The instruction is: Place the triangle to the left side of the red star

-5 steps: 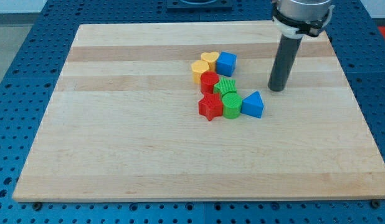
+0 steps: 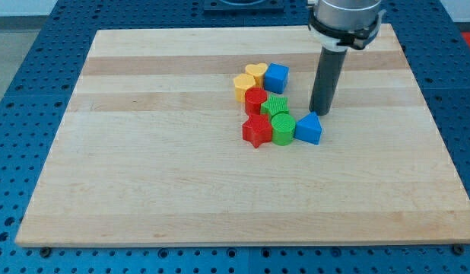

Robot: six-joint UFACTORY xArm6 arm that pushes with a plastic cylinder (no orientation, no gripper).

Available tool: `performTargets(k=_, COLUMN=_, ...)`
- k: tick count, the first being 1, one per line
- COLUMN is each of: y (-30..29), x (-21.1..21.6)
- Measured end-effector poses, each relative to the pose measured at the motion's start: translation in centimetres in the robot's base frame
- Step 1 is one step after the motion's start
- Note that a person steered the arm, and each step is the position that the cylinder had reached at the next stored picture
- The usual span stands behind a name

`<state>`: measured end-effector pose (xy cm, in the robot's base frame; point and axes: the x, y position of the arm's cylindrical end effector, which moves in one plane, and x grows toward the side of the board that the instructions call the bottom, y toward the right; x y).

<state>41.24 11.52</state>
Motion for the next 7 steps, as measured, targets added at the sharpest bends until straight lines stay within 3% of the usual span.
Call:
performTargets(k=3, y=-2.2, x=0.7)
performTargets(k=7, y=-2.2, x=5.3)
